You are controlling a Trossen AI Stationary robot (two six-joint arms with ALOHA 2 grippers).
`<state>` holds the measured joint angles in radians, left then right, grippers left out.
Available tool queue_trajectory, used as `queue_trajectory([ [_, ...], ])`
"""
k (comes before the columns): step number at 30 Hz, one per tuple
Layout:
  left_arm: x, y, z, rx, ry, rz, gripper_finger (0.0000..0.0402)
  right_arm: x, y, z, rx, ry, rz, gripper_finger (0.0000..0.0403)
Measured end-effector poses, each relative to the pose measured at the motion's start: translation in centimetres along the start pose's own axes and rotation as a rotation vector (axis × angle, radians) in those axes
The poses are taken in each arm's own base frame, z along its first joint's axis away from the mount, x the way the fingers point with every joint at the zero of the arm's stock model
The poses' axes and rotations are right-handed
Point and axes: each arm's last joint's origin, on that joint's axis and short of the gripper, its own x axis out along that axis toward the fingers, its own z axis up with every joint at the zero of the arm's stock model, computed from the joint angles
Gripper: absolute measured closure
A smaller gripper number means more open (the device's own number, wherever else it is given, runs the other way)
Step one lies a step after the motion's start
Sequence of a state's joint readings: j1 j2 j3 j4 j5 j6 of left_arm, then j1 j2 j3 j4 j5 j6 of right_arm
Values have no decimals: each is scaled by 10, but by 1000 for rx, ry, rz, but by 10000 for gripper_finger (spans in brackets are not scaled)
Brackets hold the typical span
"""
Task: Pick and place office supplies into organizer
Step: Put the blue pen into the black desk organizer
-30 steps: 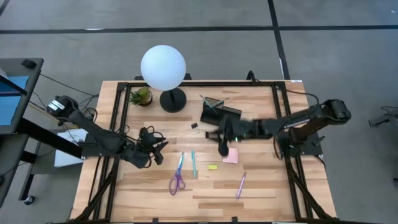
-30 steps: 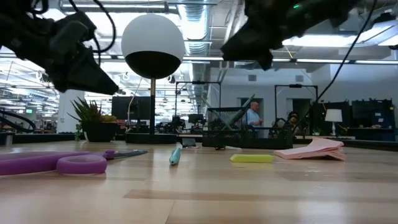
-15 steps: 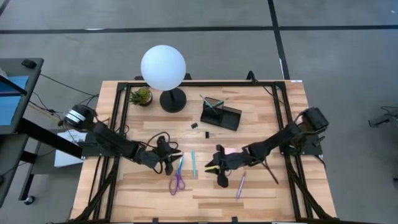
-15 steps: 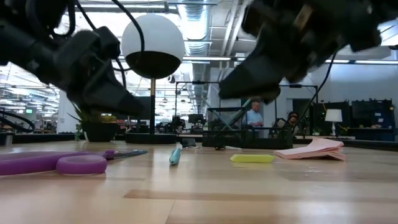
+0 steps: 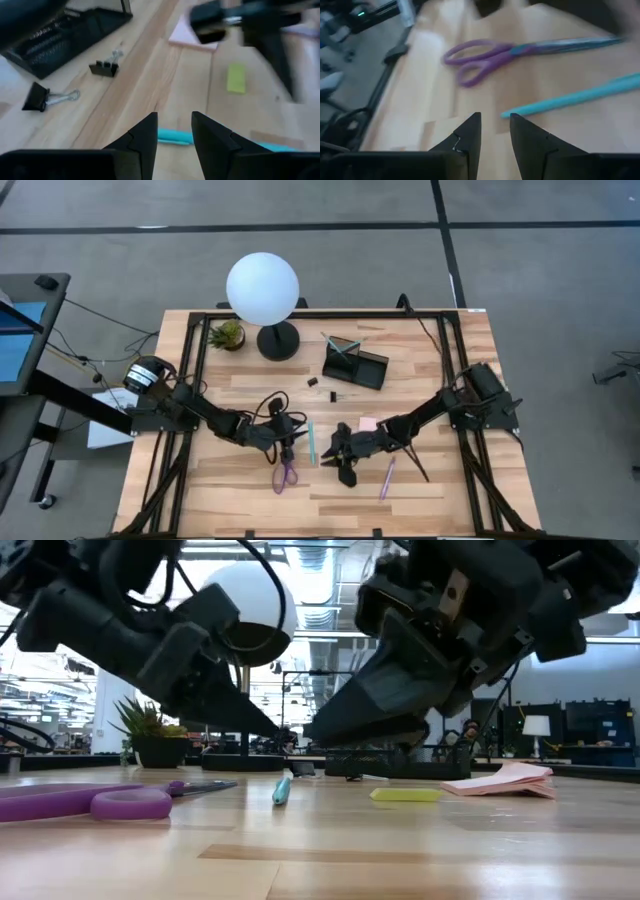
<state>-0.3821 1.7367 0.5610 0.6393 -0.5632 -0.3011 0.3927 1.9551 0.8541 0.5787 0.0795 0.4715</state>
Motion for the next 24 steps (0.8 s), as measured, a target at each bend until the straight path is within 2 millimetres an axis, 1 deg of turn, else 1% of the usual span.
queue_trajectory([
  [3,4,5,-1,-11,38,-13,290,21,9,3,-2,-46,36,308],
  [5,5,8,-3,-2,61,2,290,32,12,7,-2,-50,37,318],
  [9,6,12,-3,0,67,44,290,48,15,16,-32,-11,3,363],
  [11,7,14,-4,1,70,60,290,52,12,18,-28,33,-55,390],
  [12,7,14,-3,0,69,62,290,55,10,19,-21,50,-84,396],
  [15,8,17,-4,2,79,71,290,56,8,22,13,94,-174,393],
  [17,8,18,-4,5,86,77,290,55,3,22,29,133,-243,398],
  [21,9,19,-5,7,90,85,290,53,-1,26,62,201,-303,400],
  [24,9,19,-5,12,91,85,290,49,-1,26,43,293,-371,402],
])
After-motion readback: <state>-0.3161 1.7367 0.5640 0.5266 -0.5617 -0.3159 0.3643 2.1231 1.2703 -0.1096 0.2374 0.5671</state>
